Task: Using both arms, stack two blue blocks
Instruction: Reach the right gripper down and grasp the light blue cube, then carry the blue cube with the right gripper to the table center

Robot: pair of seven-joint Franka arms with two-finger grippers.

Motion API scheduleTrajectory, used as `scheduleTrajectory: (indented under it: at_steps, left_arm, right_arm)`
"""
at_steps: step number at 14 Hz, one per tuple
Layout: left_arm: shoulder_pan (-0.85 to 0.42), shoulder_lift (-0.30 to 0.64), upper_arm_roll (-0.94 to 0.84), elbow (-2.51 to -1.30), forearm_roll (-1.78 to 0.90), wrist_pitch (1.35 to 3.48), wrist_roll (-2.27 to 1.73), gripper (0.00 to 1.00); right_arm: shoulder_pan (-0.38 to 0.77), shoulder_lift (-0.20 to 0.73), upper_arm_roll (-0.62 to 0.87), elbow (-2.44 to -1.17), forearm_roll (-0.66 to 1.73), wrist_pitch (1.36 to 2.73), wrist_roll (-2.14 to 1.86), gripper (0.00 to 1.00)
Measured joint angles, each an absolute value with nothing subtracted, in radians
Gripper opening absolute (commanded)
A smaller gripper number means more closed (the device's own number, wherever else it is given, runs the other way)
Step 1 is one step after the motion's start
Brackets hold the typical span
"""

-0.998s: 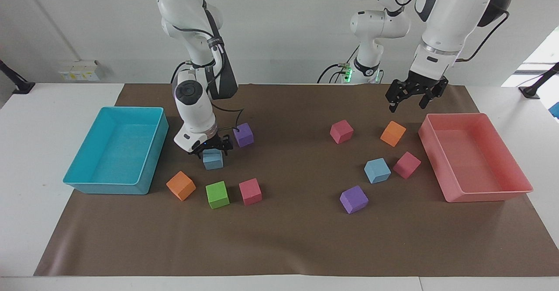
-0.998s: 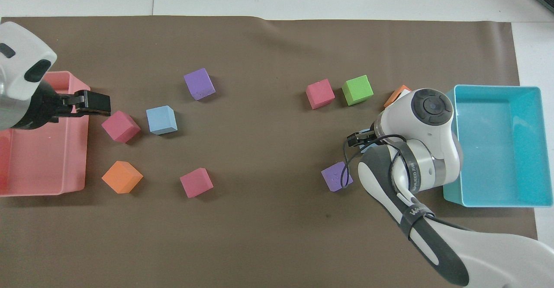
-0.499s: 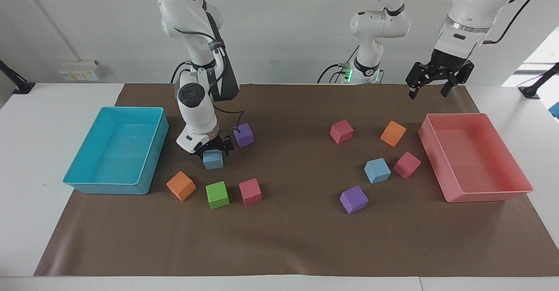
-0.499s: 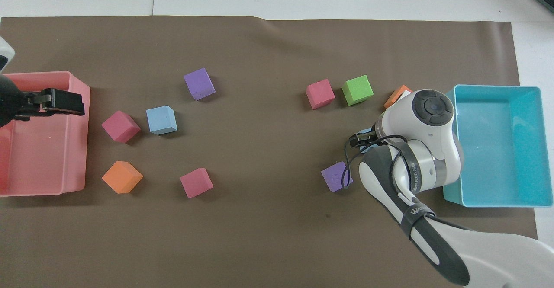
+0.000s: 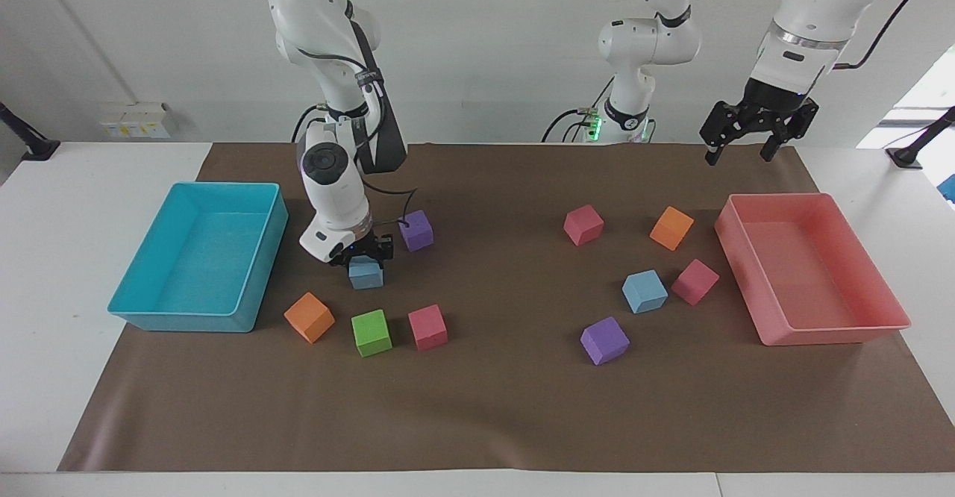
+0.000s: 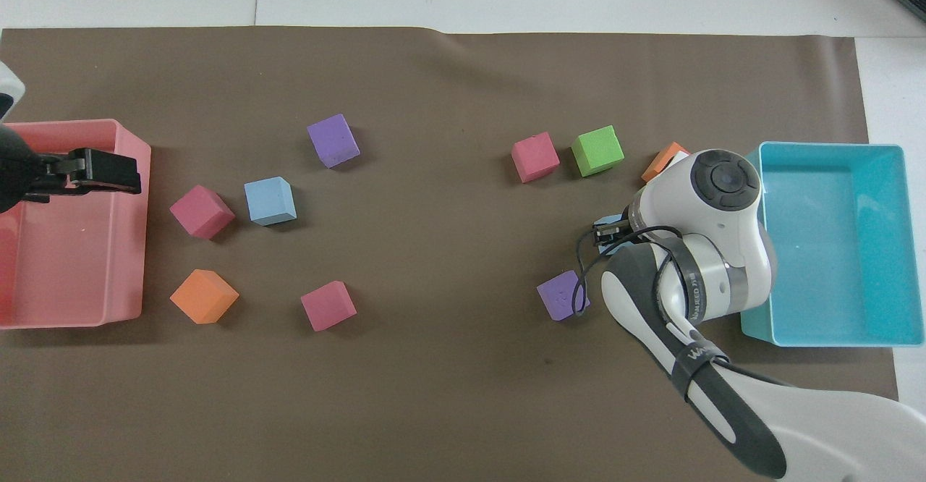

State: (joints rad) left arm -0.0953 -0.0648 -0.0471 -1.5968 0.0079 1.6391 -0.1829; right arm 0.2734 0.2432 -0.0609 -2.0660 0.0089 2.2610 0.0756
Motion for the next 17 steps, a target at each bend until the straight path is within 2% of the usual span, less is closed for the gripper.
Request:
scheduleTrajectory:
  at_steps: [6,9,17]
  left_arm:
    - [-0.095,-0.065,-0.047,-1.596,0.008,1.639,-0.183,1.00]
    - [-0.095,-0.065,-0.047,-1.596,0.008,1.639,-0.183,1.00]
    - [-0.095,-0.070,-0.035,-1.590,0.009,1.639,-0.183,1.00]
  right_arm:
    - [0.274,0.231,-0.060,-2.012,0.009,2.257,0.076,0.00]
    - [0.290,0.217,-0.056,-1.939,0.014,2.187,0.085,0.00]
    - [0.443,0.220,-0.046,-1.831,0.021,2.147,0.238,0.00]
